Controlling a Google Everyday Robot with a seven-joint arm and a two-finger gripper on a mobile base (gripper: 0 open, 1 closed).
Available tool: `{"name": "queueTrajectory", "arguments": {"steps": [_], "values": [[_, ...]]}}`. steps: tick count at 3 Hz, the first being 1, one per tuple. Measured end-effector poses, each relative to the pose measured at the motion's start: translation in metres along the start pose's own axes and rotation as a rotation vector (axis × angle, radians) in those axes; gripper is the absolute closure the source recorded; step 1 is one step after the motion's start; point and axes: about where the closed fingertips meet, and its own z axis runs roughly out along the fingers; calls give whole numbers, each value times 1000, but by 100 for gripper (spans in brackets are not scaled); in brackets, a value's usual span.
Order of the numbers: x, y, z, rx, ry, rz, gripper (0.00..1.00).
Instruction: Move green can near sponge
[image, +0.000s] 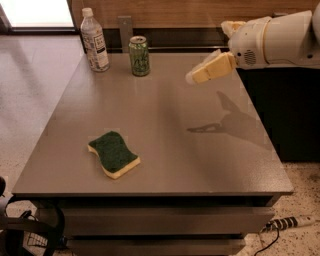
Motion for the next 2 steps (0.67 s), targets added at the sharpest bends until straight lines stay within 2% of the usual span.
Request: {"name": "queueTrajectory", "arguments": {"steps": [1,2], "values": [[-30,-14,27,31,-83,26,0],[-30,-14,27,31,-83,26,0]]}}
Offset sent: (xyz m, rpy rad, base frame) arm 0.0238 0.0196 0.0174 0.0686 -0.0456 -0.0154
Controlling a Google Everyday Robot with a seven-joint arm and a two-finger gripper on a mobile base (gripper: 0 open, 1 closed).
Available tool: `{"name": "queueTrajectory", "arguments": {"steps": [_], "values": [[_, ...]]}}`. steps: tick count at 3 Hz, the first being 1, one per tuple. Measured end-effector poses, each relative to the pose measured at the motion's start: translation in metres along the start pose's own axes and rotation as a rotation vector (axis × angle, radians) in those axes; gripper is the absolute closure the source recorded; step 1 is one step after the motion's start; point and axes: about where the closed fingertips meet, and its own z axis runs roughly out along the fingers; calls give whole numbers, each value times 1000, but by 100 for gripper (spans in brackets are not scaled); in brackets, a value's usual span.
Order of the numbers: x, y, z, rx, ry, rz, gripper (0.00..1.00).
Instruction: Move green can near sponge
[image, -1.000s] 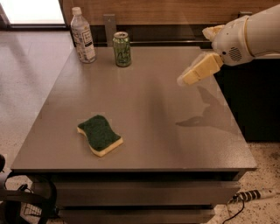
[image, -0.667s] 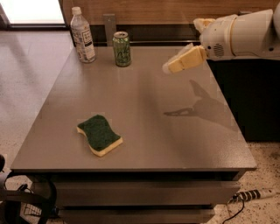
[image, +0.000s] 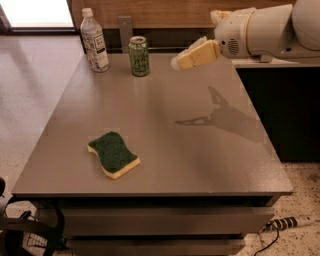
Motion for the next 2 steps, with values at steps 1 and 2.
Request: {"name": "queueTrajectory", "arguments": {"steps": [1,2], "values": [[3,-18,29,8,0,12,0],[4,-44,75,14,-32,41,0]]}}
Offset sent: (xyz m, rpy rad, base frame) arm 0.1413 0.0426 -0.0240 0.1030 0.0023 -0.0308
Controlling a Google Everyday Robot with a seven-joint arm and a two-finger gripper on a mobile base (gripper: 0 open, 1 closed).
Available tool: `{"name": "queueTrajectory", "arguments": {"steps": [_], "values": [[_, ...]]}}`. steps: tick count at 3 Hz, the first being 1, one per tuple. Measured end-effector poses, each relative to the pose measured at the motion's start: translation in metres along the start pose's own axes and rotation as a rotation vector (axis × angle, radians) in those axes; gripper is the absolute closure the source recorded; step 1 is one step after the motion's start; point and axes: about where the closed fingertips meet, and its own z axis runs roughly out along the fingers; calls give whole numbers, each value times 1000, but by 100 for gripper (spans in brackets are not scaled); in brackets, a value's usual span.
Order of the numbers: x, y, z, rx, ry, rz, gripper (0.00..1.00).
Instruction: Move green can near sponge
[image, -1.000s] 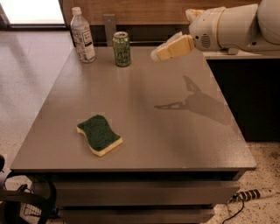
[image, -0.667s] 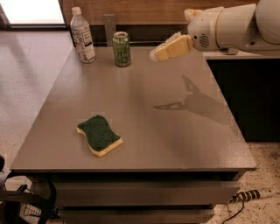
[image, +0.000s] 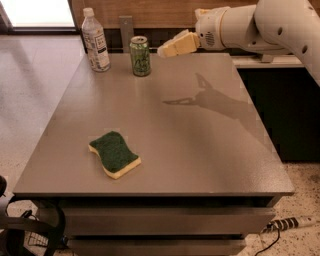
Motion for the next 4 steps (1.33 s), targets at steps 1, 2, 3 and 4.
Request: {"name": "queueTrajectory", "arguments": {"steps": [1,2,3,4], "values": [[0,-18,50,-13,-28,29,0],[7,-20,111,-63,-70,90,0],[17,-13,148,-102,-85,140,0],[40,0,180,-127,-126,223,0]]}}
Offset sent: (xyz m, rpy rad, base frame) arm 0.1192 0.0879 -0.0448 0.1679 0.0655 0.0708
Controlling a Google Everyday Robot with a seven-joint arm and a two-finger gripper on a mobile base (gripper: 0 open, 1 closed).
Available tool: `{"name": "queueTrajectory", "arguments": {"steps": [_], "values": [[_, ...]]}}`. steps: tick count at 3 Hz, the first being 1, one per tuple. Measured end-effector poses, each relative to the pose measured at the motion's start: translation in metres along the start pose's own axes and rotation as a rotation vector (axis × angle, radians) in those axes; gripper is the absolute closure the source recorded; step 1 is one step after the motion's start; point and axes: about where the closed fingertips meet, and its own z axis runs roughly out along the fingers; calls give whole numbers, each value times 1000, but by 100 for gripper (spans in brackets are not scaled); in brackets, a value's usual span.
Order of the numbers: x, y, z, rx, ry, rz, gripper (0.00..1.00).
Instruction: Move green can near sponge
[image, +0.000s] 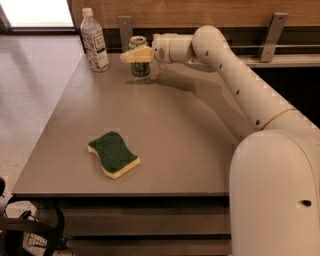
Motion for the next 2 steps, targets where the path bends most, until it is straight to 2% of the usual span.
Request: {"name": "queueTrajectory", "arguments": {"steps": [1,2], "values": [[15,5,19,-12,-41,47,0],[15,7,22,-17,-42,49,16]]}}
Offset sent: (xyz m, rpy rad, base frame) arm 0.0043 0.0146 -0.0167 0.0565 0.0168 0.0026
